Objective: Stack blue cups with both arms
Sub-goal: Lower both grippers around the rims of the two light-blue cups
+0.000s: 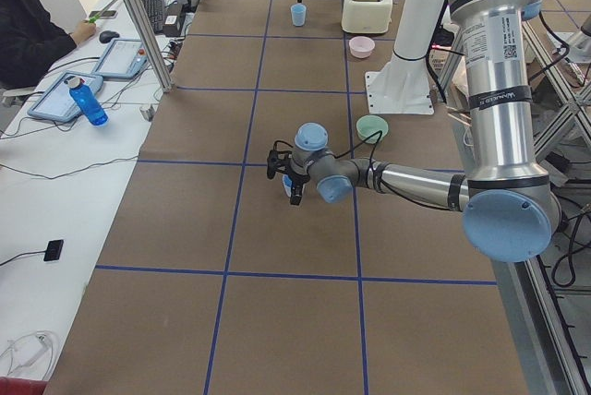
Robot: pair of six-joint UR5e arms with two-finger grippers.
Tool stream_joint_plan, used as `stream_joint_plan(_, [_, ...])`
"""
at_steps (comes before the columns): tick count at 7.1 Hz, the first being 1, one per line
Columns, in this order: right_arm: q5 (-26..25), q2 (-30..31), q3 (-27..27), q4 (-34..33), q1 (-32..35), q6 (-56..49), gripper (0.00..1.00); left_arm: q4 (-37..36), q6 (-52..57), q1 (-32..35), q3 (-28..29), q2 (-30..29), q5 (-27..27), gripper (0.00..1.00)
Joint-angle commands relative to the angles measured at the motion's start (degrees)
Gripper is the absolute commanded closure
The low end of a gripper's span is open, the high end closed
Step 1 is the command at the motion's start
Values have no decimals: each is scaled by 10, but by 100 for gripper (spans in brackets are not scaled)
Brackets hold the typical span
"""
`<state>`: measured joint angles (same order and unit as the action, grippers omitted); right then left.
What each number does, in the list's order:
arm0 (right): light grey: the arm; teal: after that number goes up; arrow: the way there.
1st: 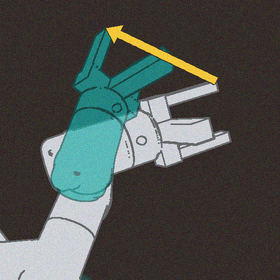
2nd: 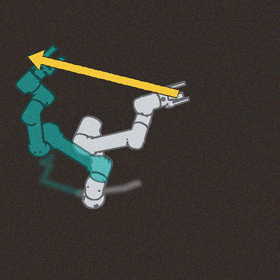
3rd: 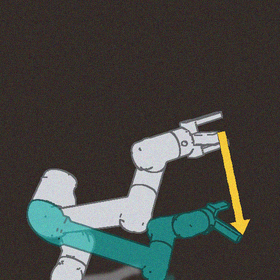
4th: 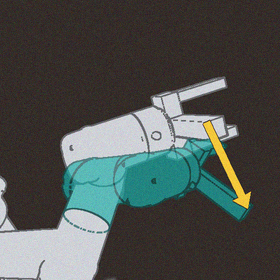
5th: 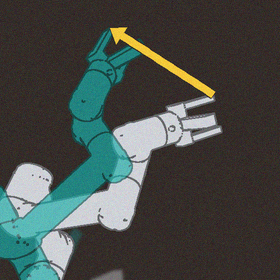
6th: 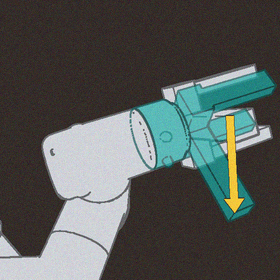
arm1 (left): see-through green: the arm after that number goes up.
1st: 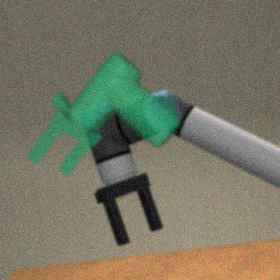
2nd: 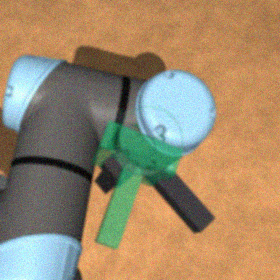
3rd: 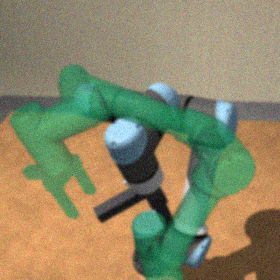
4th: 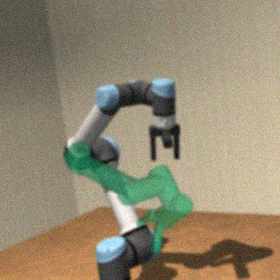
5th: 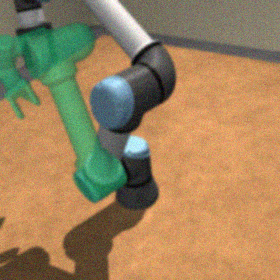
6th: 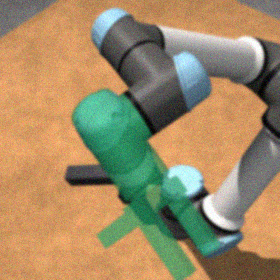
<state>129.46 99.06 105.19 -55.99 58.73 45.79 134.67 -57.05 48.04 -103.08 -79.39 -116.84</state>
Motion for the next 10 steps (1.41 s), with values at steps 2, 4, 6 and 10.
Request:
stream_joint_plan(2, [0, 0, -1, 0, 0, 0, 0, 1, 1, -1, 1, -1, 1, 36])
stream_joint_plan(4, [-20, 1, 1, 0, 1, 0, 0, 0, -2, -3, 1, -2, 0, 68])
stream_joint_plan(6, [-23, 1, 0, 1, 1, 0, 0, 0, -2, -10, 1, -2, 1, 100])
stream_joint_plan(10, [-41, 14, 0, 1, 0, -3, 0, -7, -3, -8, -22, -10, -33, 100])
